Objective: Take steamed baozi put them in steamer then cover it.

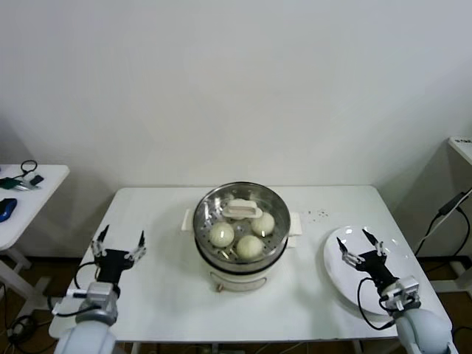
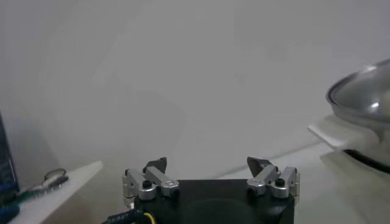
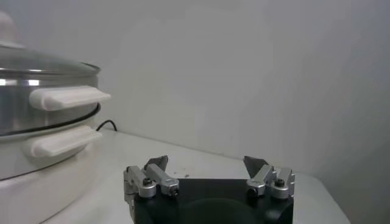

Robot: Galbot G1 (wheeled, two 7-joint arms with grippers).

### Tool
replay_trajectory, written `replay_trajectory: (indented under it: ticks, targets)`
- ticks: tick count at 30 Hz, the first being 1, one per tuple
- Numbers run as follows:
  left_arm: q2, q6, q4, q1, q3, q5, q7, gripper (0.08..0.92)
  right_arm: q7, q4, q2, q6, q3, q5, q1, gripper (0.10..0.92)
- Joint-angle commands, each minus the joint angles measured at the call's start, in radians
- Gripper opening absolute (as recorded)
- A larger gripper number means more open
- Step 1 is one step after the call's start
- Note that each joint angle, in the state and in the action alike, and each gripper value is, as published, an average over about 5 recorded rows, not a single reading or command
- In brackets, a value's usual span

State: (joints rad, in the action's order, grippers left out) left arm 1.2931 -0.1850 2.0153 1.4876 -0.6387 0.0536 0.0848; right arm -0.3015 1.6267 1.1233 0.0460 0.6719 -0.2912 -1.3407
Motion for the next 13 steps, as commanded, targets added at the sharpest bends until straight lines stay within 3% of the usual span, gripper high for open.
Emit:
replay_trajectory:
  ticks: [1,13]
  targets:
    - [0.054,0.274,-0.089,0.076,-0.110,-0.181,-0.012,0.823,0.002,0.017,0.000,0.008,0.013,-0.019,-0.016,0.823]
    - [0.059,0.264,-0.088,0.068,-0.085,-0.147,-0.027,0.823,-0.001,0.005,-0.007,0.021,0.025,-0.018,-0.021,0.823]
